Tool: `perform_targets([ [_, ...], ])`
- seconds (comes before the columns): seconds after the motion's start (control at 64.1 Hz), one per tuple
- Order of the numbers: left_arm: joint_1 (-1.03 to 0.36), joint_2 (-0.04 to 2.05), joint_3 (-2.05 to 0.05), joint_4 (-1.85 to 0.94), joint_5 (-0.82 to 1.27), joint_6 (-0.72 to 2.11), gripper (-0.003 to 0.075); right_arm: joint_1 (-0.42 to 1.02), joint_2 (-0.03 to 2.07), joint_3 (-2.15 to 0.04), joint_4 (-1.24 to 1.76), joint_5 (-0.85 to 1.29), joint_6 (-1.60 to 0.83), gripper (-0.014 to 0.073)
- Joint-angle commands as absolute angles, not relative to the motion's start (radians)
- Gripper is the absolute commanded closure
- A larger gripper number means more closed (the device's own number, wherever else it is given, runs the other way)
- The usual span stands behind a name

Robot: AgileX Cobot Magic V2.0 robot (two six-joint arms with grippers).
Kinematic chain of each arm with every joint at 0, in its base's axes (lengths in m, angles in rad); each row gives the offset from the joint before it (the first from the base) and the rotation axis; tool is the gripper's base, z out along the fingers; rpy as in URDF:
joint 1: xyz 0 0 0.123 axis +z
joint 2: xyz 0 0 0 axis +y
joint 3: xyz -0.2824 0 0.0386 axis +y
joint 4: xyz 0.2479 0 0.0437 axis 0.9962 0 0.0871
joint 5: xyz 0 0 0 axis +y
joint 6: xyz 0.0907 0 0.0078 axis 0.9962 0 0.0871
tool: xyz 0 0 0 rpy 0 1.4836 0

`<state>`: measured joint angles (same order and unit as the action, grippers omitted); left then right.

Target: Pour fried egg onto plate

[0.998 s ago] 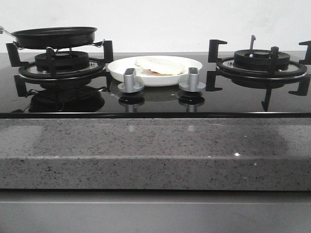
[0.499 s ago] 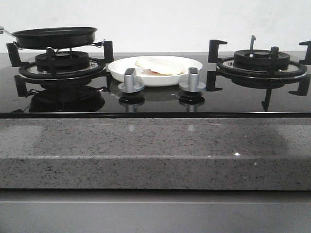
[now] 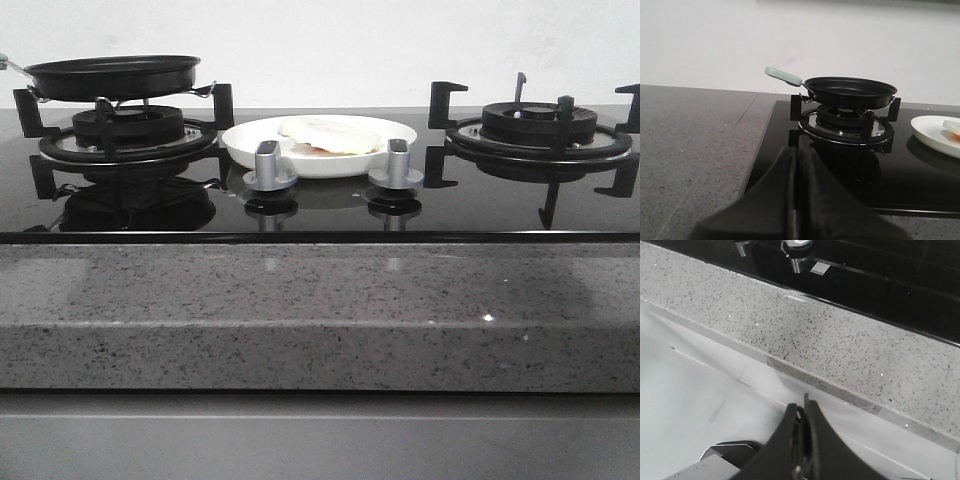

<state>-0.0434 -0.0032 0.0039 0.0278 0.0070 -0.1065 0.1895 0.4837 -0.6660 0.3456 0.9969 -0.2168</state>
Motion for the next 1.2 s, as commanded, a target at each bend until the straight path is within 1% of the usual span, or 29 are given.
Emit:
perform_targets([
  [0.0, -0.04, -0.022, 0.009, 0.019, -0.078, -0.116, 0.0741, 0.189, 0.491, -0.69, 0.356, 0.936, -0.22, 0.0662],
  [0.234, -0.04, -0.02, 0.009, 0.019, -0.078, -0.116, 0.0741, 0.171, 0.431, -0.655, 0.292, 0.905, -0.22, 0.0662],
  [0.343, -0.04, -0.02, 0.009, 0.019, -0.078, -0.116, 0.0741, 0.135, 0.344, -0.572, 0.262, 0.727, -0.22, 0.0662],
  [0.452, -0.04, -0.02, 0.009, 0.019, -0.078, -0.116, 0.0741, 0.094, 0.229, -0.429, 0.261, 0.481, -0.22, 0.0662],
  [0.593, -0.04, -0.02, 0.009, 0.019, -0.078, -0.116, 0.0741, 0.078, 0.107, -0.254, 0.267, 0.261, -0.22, 0.0662],
  [0.764, -0.04, -0.02, 0.009, 0.019, -0.078, -0.116, 0.0741, 0.078, 0.015, -0.066, 0.272, 0.084, -0.22, 0.0662],
  [0.889, -0.04, -0.02, 0.009, 0.019, -0.078, -0.116, 0.0741, 0.074, -0.029, 0.018, 0.272, -0.019, -0.22, 0.0662],
  [1.185, -0.04, -0.02, 0.009, 0.019, -0.078, -0.116, 0.0741, 0.031, -0.028, 0.021, 0.261, -0.008, -0.221, 0.0662],
])
